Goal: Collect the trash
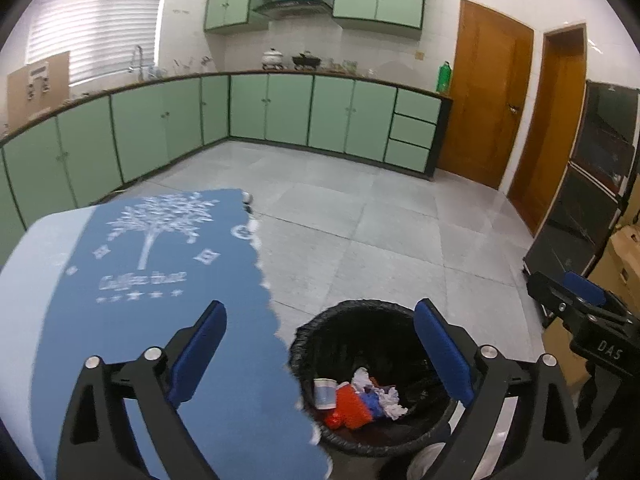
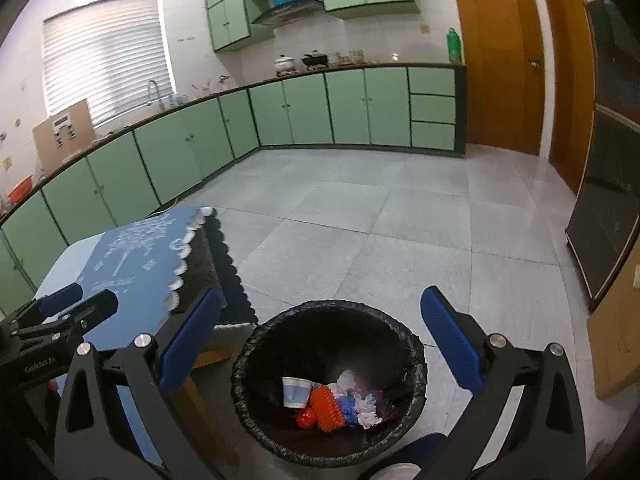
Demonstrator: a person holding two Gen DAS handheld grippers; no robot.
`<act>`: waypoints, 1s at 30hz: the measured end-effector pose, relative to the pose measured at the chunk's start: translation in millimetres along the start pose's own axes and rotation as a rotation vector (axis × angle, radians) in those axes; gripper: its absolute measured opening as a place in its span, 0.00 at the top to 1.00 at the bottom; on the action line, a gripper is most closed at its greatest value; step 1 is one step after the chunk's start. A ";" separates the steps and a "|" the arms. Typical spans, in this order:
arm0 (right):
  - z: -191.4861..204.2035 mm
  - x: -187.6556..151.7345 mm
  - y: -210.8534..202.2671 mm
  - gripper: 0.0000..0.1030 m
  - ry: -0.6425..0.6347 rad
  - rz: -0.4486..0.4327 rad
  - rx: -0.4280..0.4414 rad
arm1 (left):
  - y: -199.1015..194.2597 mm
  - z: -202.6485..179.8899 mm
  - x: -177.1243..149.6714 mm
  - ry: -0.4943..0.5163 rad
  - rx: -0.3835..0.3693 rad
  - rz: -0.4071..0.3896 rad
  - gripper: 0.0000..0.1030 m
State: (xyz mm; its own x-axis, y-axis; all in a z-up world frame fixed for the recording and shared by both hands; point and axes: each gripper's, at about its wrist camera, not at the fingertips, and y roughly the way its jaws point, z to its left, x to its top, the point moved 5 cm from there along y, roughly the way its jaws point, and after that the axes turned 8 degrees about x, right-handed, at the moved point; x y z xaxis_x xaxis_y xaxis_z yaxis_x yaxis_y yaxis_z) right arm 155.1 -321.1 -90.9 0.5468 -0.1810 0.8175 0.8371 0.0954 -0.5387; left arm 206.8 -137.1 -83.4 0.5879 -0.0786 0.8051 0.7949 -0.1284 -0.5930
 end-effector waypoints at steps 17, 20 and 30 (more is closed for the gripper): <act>63.7 0.8 -83.9 0.05 -0.098 -0.040 0.075 | -94.8 36.0 -9.3 -0.015 0.060 -0.073 0.06; 70.7 2.2 -95.2 0.05 -0.107 -0.047 0.088 | -106.7 39.0 -7.2 -0.025 0.060 -0.088 0.06; 86.7 6.8 -115.1 0.05 -0.141 -0.072 0.108 | -139.4 43.0 -1.7 -0.038 0.063 -0.145 0.06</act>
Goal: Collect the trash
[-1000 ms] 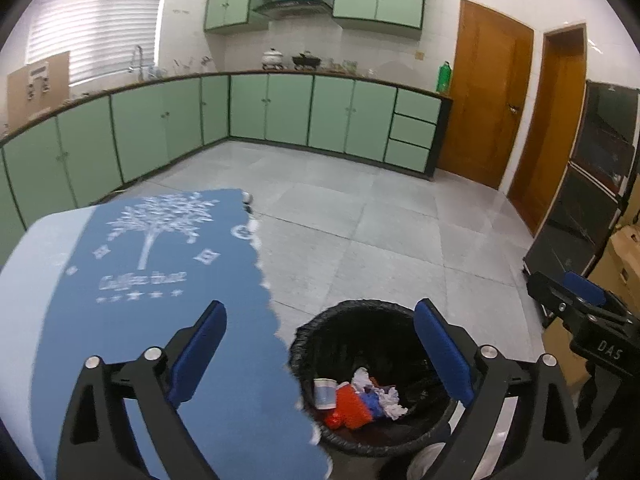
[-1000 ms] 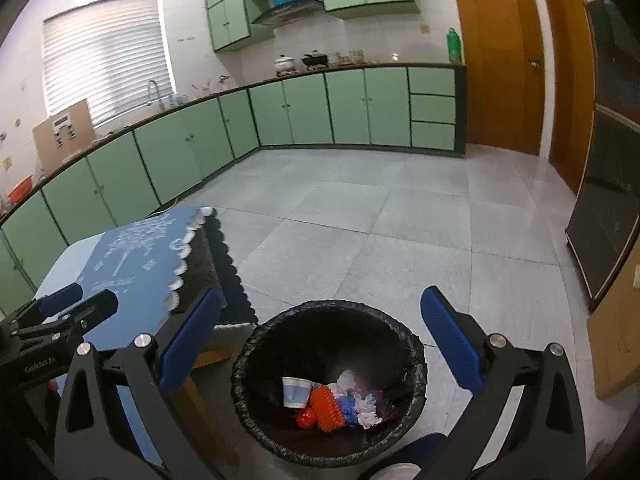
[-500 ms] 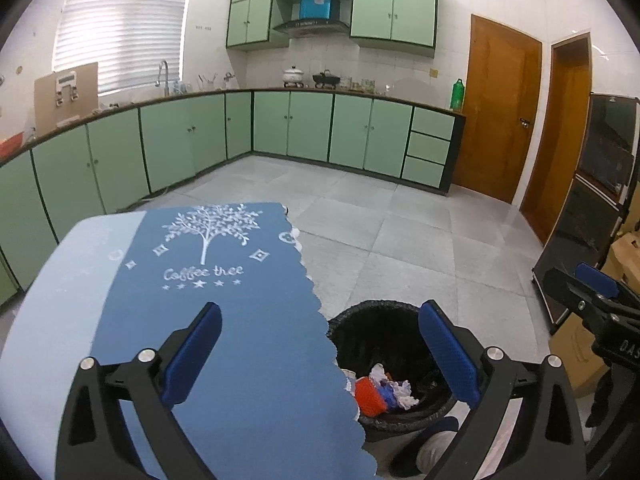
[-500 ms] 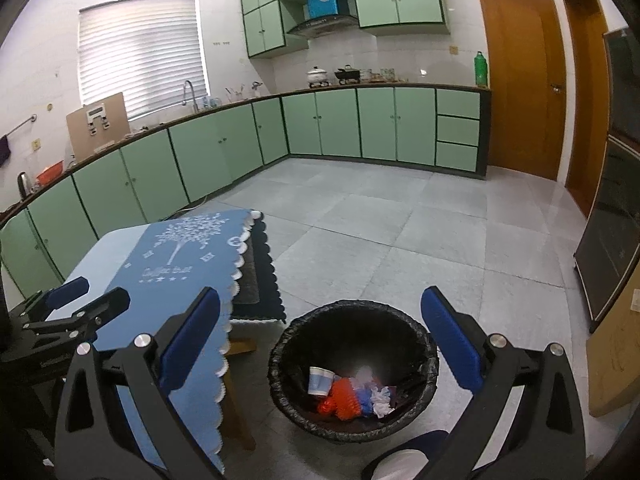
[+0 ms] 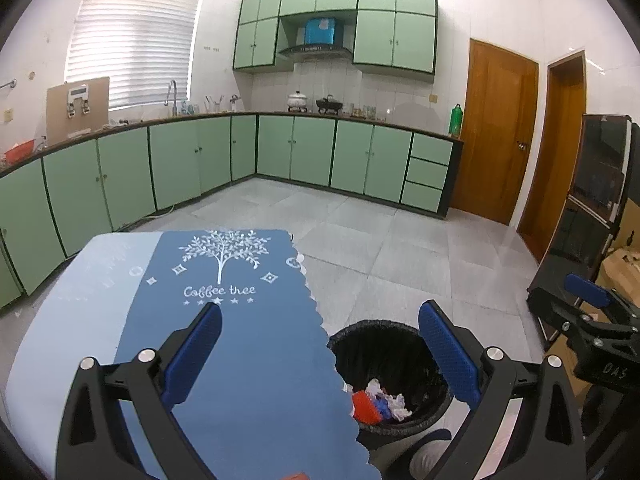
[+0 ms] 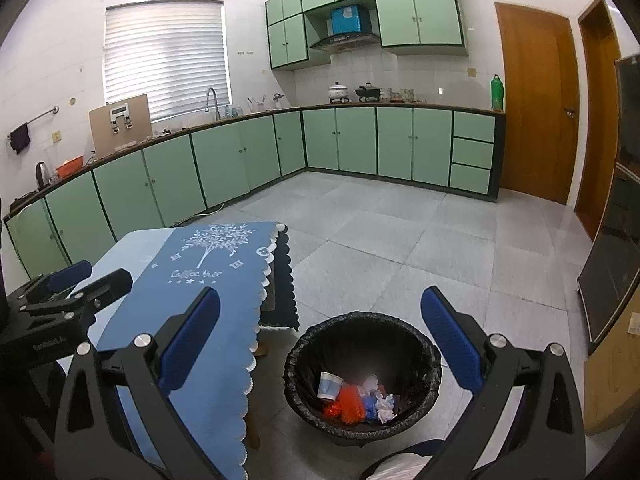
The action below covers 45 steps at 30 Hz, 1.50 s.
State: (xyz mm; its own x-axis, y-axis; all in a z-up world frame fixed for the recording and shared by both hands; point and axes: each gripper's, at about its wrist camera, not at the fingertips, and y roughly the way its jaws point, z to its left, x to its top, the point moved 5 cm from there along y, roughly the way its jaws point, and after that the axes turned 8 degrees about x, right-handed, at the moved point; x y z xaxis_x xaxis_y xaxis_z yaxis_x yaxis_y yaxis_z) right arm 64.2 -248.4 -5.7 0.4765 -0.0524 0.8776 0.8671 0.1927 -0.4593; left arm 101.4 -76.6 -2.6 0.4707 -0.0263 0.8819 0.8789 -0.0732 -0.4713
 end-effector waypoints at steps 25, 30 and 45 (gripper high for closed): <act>12.5 3.0 -2.8 0.05 -0.017 -0.001 0.018 | -10.0 -3.0 -0.6 0.018 -0.006 -0.003 0.06; 12.3 2.8 -0.6 0.05 -0.017 0.001 0.021 | -8.8 -2.6 -0.5 0.021 -0.005 0.002 0.06; 13.2 3.8 4.0 0.05 -0.017 0.006 0.028 | -7.3 -3.1 -1.0 0.021 -0.001 0.005 0.06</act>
